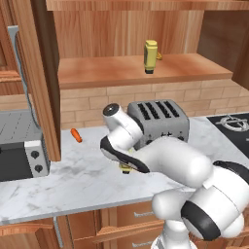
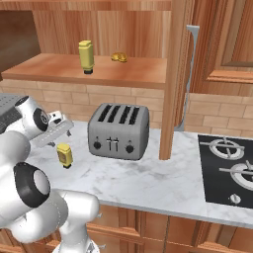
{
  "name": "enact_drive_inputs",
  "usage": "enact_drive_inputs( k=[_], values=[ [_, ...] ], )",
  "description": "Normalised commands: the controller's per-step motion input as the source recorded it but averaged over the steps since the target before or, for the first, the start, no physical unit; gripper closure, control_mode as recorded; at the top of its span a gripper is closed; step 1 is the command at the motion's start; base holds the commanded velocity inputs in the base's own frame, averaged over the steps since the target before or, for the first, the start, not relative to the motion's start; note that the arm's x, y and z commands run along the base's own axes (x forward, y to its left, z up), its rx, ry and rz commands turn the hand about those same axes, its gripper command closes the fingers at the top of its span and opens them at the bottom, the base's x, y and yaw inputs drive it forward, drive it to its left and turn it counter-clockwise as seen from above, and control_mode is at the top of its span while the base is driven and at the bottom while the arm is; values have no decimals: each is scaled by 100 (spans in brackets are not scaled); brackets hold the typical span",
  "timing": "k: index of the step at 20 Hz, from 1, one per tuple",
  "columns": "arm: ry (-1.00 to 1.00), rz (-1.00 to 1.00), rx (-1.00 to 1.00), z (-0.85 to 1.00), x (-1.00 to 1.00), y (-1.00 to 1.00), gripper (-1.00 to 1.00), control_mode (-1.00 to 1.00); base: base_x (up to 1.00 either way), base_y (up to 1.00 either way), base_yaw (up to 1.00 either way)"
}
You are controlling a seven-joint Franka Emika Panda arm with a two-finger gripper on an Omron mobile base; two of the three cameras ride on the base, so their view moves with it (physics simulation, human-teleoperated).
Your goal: Pick the mustard and mustard from the counter and place them in the cabinet.
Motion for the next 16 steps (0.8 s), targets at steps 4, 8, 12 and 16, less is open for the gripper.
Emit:
enact_drive_inputs(
  k=[4,8,12,16],
  values=[
    [-7,1,8,7,-25,-48,-100,-100,0,0,0],
    [-3,3,12,7,-25,-43,-100,-100,0,0,0],
    [0,17,18,-7,-22,-44,-100,-100,0,0,0],
    [-2,27,19,-15,-20,-28,-100,-100,0,0,0]
  ],
)
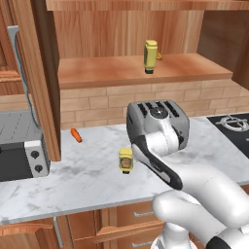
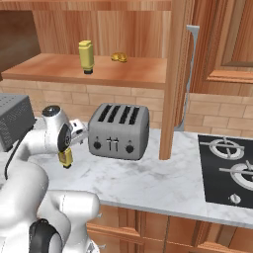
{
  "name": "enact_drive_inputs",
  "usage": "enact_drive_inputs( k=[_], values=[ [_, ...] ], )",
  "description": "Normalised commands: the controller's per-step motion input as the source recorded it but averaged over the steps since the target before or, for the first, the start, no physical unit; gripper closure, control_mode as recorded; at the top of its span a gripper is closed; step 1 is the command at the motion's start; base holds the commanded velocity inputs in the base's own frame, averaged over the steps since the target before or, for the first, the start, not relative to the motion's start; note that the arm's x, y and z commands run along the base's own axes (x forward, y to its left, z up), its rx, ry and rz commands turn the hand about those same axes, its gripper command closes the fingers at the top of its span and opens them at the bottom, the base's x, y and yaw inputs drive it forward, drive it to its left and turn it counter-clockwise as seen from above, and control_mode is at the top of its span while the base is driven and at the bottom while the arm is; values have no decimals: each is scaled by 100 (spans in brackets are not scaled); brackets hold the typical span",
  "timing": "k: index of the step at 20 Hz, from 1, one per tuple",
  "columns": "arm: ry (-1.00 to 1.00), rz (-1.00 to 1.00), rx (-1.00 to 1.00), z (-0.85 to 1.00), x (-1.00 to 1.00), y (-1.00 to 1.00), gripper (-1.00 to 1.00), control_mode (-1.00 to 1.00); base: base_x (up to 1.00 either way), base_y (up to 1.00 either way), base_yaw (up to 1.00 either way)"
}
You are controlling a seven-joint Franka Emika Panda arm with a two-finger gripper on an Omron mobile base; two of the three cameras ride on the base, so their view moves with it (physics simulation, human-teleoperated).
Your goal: Pick the mustard and mustard from the counter and place them in the cabinet.
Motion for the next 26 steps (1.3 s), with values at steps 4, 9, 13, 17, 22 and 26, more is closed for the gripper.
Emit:
enact_drive_inputs(
  k=[4,9,13,17,22,26],
  values=[
    [-6,29,27,-18,-26,-19,-100,-100,0,0,0],
    [-10,28,30,-26,-18,-15,-100,-100,0,0,0],
    [-5,23,29,-22,-6,-1,-100,-100,0,0,0],
    [-5,16,25,-18,-12,0,-100,-100,0,0,0],
    [-8,15,24,-13,-17,-3,-100,-100,0,0,0],
    [-6,10,23,-11,-9,-1,-100,-100,0,0,0]
  ],
)
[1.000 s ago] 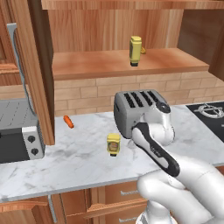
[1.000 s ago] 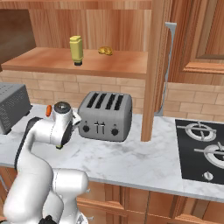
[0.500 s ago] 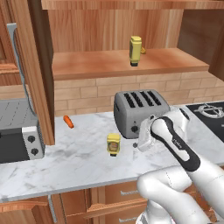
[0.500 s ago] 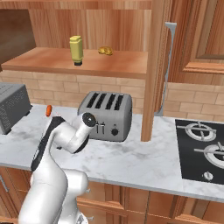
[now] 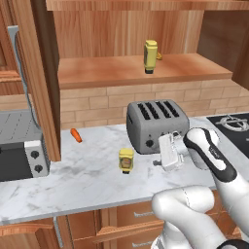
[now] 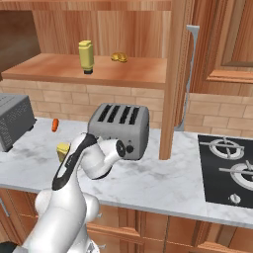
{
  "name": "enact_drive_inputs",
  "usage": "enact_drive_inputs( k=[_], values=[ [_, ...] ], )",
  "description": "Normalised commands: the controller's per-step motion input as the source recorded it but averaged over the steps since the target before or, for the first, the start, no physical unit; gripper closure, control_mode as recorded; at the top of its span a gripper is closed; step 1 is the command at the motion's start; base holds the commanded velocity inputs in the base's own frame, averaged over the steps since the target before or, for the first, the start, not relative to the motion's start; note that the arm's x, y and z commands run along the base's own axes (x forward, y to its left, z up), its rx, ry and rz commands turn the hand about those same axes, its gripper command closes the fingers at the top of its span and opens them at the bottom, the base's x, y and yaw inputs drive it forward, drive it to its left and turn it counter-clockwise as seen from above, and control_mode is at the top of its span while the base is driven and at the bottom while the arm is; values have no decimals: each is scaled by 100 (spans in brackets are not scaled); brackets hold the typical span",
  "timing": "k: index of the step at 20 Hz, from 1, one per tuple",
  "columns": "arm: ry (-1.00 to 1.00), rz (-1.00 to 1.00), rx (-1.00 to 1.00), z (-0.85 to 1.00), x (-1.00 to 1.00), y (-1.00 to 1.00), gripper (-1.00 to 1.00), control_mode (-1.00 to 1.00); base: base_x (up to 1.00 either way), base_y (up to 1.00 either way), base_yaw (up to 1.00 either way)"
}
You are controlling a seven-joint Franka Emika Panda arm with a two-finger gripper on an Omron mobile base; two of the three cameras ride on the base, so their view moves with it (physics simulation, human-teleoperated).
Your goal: Pick the mustard and mustard from the counter and place them in the cabinet.
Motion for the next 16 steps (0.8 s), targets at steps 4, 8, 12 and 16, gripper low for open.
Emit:
enact_drive_inputs(
  k=[4,8,12,16],
  values=[
    [-1,1,13,0,-4,0,-100,-100,0,0,0],
    [0,0,4,-5,-3,21,-100,-100,0,0,0],
    [0,0,5,-8,-7,38,-100,-100,0,0,0],
    [0,0,6,-6,-6,32,-100,-100,0,0,0]
  ],
)
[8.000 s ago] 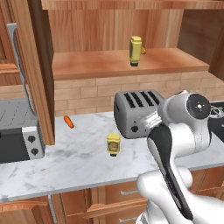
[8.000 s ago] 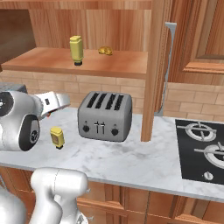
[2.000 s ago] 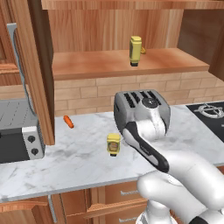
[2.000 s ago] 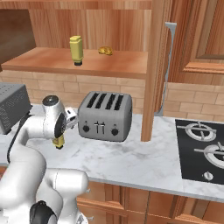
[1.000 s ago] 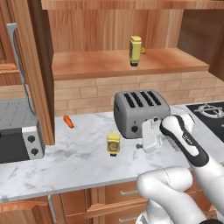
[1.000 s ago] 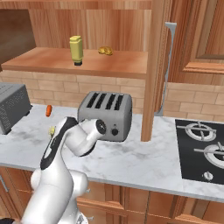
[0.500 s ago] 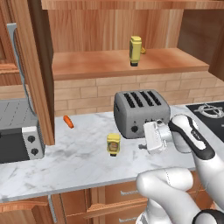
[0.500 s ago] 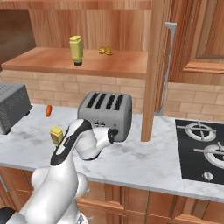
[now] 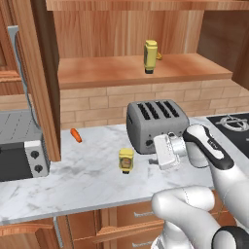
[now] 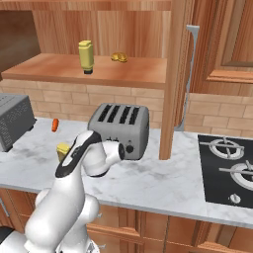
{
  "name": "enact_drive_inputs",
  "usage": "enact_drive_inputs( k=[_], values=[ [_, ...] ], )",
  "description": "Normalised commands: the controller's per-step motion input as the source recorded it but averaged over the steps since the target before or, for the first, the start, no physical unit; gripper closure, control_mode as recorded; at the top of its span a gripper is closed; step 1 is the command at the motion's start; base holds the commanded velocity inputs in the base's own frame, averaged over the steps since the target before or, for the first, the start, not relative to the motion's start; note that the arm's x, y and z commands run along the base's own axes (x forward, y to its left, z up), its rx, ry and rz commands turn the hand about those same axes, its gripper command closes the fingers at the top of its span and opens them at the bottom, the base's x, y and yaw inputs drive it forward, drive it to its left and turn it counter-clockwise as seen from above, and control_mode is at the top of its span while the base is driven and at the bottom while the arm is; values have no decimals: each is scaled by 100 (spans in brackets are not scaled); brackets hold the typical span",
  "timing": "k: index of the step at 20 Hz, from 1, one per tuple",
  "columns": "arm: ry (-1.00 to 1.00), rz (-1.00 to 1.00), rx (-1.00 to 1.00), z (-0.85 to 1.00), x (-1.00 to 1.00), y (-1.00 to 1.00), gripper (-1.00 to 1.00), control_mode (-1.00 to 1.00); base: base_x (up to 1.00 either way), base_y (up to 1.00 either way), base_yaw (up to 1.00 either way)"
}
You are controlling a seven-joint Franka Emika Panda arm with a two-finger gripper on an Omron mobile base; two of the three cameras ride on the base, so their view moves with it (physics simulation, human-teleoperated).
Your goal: Pick the mustard and mustard from the counter and place them in the cabinet.
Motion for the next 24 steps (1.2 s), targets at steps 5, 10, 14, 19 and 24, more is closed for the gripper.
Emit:
enact_drive_inputs(
  k=[5,10,14,19,24],
  values=[
    [3,0,3,-18,-18,15,-100,-100,0,0,0],
    [4,0,2,-24,-18,10,-100,-100,0,0,0],
    [0,0,4,-3,-13,14,-100,-100,0,0,0],
    [2,0,3,-5,-13,23,-100,-100,0,0,0],
    [3,0,1,-7,-11,30,-100,-100,0,0,0]
  ],
)
